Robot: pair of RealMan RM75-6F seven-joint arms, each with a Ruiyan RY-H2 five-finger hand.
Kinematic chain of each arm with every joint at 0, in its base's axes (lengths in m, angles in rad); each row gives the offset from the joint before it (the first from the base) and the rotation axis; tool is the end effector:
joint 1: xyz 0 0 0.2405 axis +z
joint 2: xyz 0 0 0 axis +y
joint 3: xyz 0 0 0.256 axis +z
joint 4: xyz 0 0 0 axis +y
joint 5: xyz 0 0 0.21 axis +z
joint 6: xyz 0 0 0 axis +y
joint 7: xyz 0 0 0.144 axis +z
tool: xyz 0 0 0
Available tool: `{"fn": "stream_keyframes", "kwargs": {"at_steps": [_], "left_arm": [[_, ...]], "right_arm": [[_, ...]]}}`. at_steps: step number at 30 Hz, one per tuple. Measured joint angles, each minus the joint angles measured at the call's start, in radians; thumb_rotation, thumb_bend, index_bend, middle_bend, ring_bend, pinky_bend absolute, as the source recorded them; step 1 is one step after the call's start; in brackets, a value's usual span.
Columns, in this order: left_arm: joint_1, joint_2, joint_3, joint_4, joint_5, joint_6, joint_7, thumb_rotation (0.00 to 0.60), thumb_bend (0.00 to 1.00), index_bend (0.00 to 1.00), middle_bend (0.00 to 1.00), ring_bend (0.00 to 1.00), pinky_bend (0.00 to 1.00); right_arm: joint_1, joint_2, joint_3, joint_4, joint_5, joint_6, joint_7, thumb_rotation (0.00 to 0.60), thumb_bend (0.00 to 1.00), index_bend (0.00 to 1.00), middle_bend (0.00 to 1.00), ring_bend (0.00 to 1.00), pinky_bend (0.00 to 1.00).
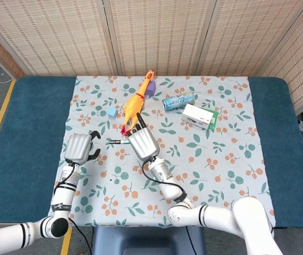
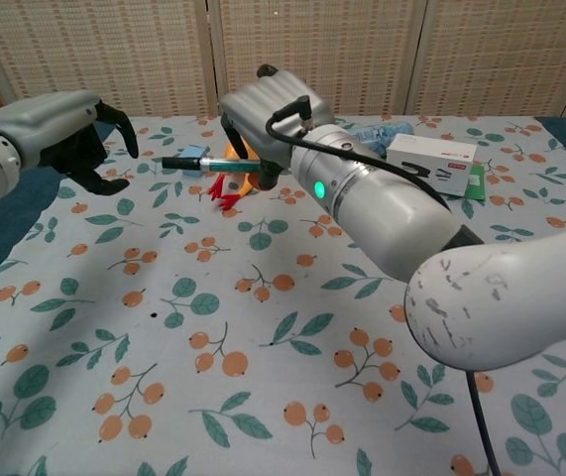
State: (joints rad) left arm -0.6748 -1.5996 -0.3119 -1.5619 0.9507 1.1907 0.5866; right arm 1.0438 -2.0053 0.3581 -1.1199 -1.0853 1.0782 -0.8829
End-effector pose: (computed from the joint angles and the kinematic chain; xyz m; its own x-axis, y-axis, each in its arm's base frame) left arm -0.1423 0.3498 0.0143 0.3893 0.0841 0.9172 0.9158 -0.1418 -0.3757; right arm -0.0013 -0.3677 -0.0958 0.6609 0.1558 0.7341 -0.6125 -0.4533 0.6476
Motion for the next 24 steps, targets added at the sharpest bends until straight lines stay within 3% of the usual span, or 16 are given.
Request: {"fn": "stream_keyframes", "kwargs": {"at_steps": [10,24], "left_arm": [[-0.046,-0.041,-0.013,0.012,-0.022,-0.002,0.009,0.600,0.30,0.37,0.95,0.75,0.89],[-0.071,-0.090,-0.024,0.084,-0.023,-0.021,-0.092,0.600,0.29,0.48,0.95,0.75,0.90]], "right_arm": [[0.006,-0.016,-0.002,0.032,0.006,-0.008,0.031,0.600,0.38,0.80,0.72,0.33,0.01],[0.018,-0.036,0.001,0.058,0.011,-0.009,0.046,0.600,0.38,0.80,0.72,0.33,0.01]]}}
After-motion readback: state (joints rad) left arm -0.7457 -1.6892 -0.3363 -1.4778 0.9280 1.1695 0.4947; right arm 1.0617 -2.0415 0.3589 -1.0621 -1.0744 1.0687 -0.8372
